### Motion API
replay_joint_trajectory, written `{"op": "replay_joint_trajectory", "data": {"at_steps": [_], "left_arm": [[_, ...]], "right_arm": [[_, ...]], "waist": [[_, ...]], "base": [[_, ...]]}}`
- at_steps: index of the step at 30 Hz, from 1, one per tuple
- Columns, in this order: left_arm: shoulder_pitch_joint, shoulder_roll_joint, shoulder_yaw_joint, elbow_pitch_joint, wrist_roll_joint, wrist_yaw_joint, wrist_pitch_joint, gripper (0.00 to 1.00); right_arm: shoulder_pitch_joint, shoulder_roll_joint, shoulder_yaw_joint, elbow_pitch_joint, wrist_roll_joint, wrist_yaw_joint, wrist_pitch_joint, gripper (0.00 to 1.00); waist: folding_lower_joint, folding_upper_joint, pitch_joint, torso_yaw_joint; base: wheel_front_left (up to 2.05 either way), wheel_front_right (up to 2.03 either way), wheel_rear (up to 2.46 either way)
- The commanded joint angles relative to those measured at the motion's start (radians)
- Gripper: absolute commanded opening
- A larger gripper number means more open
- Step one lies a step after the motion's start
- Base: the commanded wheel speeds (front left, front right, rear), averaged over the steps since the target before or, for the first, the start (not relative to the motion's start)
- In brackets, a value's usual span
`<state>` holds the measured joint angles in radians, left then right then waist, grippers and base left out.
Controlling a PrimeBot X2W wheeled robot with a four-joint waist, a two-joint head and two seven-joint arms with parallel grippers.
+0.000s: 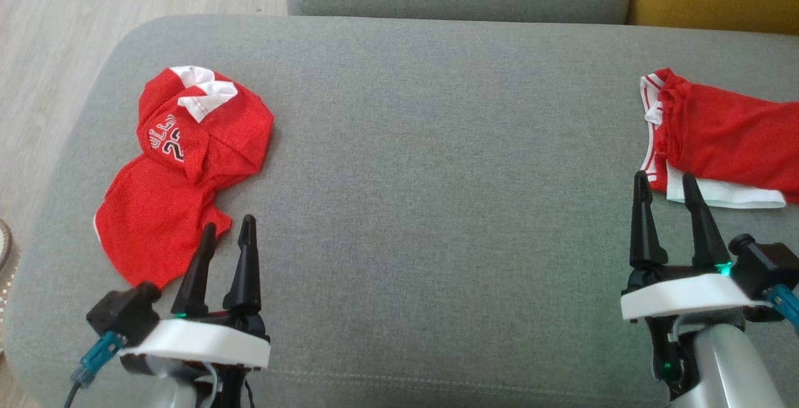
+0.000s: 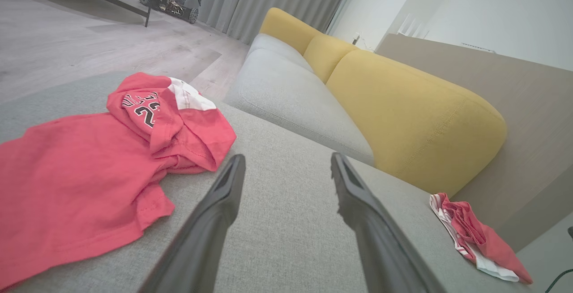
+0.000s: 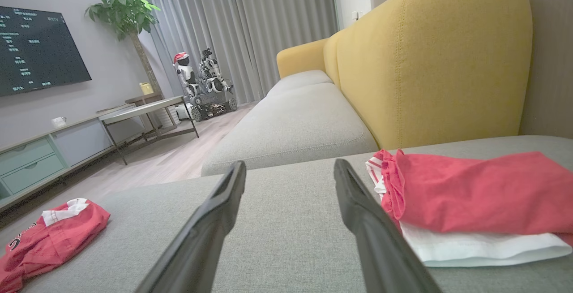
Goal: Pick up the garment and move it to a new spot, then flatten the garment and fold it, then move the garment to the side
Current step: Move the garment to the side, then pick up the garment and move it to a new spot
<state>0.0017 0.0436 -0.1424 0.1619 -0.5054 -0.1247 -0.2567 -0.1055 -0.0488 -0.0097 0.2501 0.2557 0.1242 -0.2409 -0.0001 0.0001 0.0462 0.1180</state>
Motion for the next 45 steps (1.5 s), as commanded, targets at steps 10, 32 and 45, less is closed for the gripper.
{"op": "replay_joint_trajectory", "data": {"at_steps": [10,32,45], "left_arm": [[-0.029,0.007,0.046,-0.051,0.008,-0.006,-0.005,1.0],[-0.082,0.007,0.085,-0.044,-0.015,-0.002,-0.005,1.0],[-0.039,0.007,0.129,-0.091,-0.027,0.015,-0.005,1.0]], "right_arm": [[-0.011,-0.002,0.035,-0.04,0.0,0.007,-0.02,1.0],[-0.034,-0.001,0.121,-0.044,-0.034,0.007,-0.002,1.0],[-0.051,-0.001,0.155,-0.032,-0.023,0.007,0.013,1.0]], "waist": [[0.0001,-0.0001,-0.008,-0.006],[0.0001,-0.0001,0.057,0.29],[0.0001,-0.0001,0.056,0.42]], "base": [[0.0,0.0,0.0],[0.0,0.0,0.0],[0.0,0.0,0.0]]}}
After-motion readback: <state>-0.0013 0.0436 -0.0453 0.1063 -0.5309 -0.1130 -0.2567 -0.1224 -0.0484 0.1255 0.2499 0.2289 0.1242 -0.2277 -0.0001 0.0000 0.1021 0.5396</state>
